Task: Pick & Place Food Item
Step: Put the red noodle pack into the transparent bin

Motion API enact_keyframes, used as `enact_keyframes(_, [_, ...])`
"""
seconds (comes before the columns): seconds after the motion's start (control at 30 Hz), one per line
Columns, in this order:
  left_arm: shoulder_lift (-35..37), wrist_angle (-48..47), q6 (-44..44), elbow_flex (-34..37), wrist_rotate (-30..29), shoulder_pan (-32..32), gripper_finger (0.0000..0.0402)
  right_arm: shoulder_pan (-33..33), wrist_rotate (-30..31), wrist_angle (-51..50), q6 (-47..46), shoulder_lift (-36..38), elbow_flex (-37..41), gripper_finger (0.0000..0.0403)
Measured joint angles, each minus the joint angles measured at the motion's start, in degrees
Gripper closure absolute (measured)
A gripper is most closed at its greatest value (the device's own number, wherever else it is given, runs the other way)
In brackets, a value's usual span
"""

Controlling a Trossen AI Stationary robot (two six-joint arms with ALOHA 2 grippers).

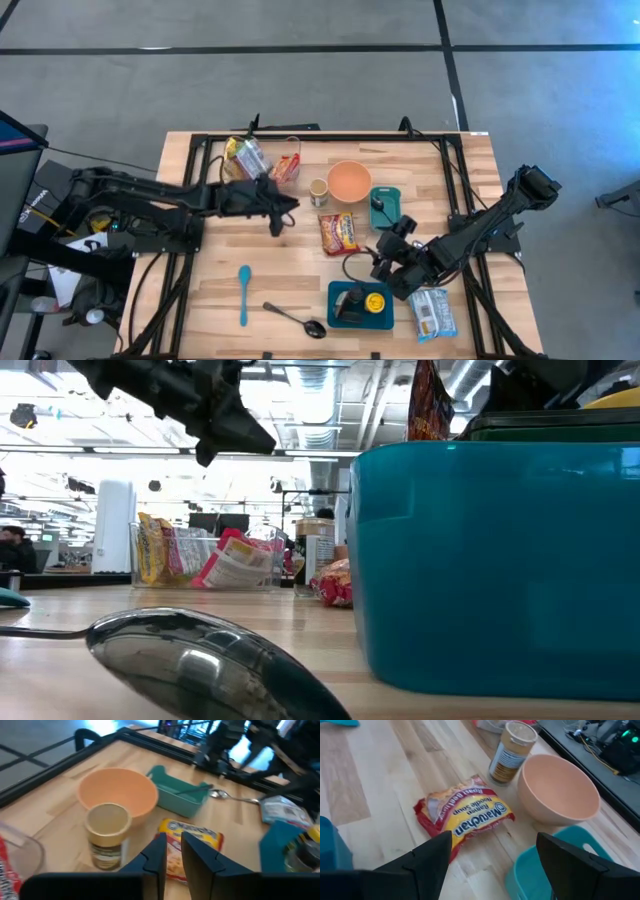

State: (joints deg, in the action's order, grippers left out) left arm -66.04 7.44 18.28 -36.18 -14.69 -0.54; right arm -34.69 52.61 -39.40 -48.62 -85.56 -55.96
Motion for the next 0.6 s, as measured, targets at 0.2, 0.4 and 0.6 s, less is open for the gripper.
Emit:
enact_keyframes(0.2, [0.0,0.0,0.0,0.0,-3.6,-6.0,0.036,0.0,-0.1,-1.8,-0.9,0.0,0.0,0.0117])
enact_keyframes(0.4, [0.0,0.4,0.0,0.0,-9.1,-10.7,0.0362,0.8,-3.2,-2.6,-1.0,0.0,0.0,0.0117])
enact_keyframes(0.6, [0.0,0.6,-0.1,0.0,-11.0,-12.2,0.0359,2.6,-6.7,-2.7,-1.4,0.0,0.0,0.0117])
